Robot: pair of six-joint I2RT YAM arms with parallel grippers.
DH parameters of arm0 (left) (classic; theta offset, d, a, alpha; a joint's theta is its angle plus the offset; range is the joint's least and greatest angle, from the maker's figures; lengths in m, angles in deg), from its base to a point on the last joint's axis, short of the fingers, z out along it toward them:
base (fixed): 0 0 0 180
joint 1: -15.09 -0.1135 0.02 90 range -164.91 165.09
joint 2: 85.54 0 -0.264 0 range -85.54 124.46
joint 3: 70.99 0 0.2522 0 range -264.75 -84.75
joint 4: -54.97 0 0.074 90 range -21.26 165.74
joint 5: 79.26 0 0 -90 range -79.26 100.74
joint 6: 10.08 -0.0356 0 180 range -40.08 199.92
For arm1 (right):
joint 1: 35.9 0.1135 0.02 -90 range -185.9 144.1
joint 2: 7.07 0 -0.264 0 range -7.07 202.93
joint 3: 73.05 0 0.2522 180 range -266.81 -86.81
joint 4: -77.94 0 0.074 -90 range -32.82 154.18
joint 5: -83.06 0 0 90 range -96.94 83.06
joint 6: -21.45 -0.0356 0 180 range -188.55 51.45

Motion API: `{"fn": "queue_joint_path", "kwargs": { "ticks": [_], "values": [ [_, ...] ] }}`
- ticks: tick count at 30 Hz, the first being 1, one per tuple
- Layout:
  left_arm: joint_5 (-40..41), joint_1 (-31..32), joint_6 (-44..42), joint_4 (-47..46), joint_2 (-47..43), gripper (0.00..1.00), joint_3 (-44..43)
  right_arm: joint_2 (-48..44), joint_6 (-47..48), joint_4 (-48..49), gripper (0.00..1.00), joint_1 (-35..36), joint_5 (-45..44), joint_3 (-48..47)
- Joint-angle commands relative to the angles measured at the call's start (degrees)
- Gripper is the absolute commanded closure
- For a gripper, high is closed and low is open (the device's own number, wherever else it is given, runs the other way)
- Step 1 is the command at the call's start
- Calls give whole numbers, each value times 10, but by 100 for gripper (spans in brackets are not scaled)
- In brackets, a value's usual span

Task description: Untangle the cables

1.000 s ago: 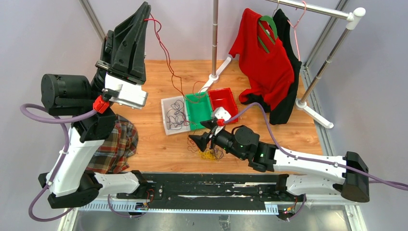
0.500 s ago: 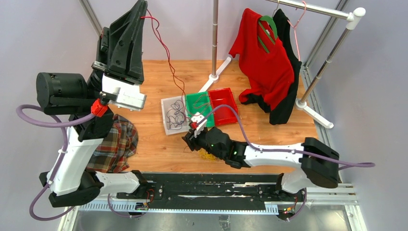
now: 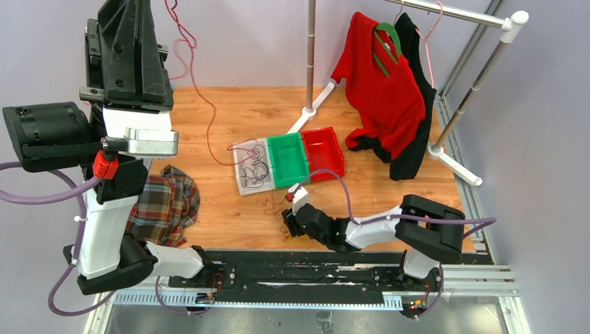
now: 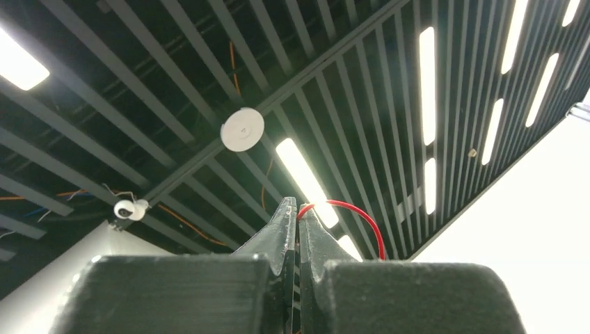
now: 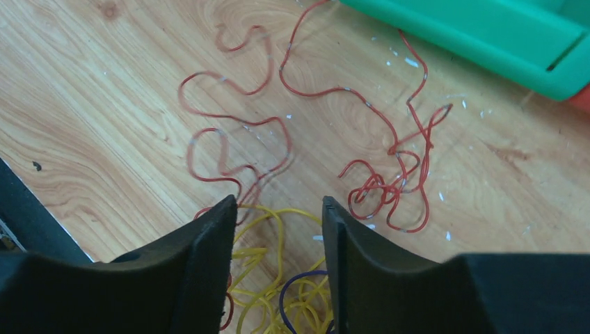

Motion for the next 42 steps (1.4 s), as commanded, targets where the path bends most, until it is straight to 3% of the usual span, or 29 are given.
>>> {"fn": "queue_joint_path", "kwargs": {
  "ticks": [1,4,6,15,21,31,42],
  "values": [
    [2,3,-13,-15,9,100,-13,-7,-44,31,48,-5,-23,19],
    [-2,3,-14,-15,-10,100,29,-51,-37,14,34,-5,-34,19],
    [-2,3,-10,-15,-25,100,64,-98,-31,-6,30,-5,-47,15],
    [-14,3,11,3,-95,100,259,-318,43,-89,28,-12,-132,-8],
    [-25,3,19,4,-107,100,349,-388,59,-137,29,-49,-164,0],
    [15,3,-8,1,-46,100,364,-368,32,-173,27,-129,-152,37],
    [130,-1,-68,-2,-26,99,415,-248,2,-251,25,-153,-180,-11]
  ]
}}
